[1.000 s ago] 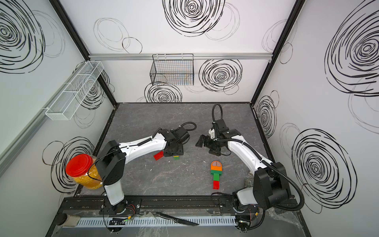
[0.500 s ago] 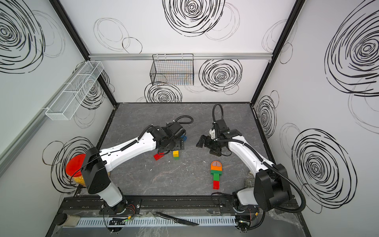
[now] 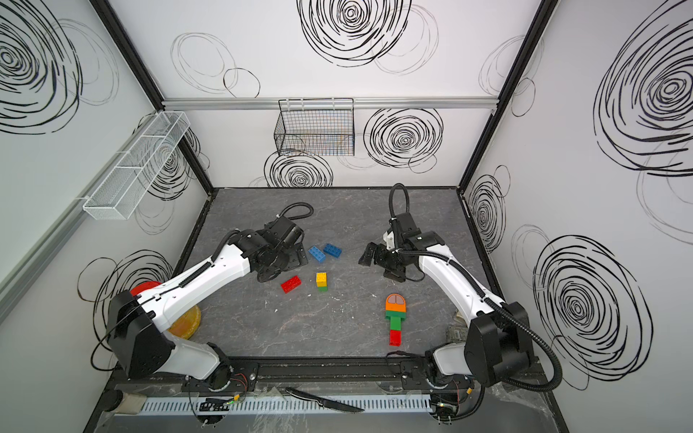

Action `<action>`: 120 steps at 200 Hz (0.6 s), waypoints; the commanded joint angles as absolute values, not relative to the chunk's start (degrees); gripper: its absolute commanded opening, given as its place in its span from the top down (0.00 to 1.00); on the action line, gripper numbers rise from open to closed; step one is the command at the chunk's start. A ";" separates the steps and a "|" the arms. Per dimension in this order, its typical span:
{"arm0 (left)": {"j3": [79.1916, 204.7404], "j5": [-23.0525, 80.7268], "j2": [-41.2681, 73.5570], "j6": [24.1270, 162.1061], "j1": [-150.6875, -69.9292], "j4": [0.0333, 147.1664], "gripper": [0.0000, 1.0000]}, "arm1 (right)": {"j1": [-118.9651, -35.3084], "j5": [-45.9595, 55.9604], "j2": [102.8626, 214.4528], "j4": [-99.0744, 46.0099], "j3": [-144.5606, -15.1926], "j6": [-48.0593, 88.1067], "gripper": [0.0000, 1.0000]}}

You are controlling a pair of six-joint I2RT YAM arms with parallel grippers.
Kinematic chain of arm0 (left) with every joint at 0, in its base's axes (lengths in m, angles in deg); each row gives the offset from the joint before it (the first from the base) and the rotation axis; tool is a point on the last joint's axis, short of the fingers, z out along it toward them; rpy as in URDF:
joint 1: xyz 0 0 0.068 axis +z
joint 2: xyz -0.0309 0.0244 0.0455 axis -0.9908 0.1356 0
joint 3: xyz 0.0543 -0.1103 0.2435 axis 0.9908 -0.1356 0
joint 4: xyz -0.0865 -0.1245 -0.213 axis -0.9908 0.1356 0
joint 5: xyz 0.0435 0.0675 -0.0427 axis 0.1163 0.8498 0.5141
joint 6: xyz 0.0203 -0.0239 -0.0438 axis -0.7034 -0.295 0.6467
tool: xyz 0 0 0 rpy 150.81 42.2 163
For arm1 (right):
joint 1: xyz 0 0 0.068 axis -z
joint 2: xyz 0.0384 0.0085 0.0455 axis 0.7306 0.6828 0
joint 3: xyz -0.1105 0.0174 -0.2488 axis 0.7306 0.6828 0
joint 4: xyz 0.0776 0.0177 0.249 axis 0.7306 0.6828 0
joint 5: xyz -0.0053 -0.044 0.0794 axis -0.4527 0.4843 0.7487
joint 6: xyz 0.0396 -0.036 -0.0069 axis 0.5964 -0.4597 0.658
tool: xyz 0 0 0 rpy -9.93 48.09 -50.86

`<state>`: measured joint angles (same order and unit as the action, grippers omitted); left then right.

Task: Assemble an ice cream with lego
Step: Pick up the lego brick from the center of the board.

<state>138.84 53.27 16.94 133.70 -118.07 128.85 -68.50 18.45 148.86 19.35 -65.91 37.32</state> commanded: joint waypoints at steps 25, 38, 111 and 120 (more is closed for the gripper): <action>137.81 52.75 20.40 139.38 -117.54 126.22 0.01 | -68.20 17.93 150.11 24.93 -72.15 35.17 0.00; 137.38 52.32 21.74 140.88 -117.41 126.48 0.01 | -67.99 17.79 150.38 25.61 -73.03 34.81 0.00; 133.26 43.76 25.14 139.86 -112.37 121.78 0.07 | -67.31 18.40 149.07 25.22 -71.55 34.63 0.00; 133.82 43.59 25.66 138.88 -111.99 122.43 0.07 | -67.31 18.48 149.06 25.18 -71.60 34.71 0.00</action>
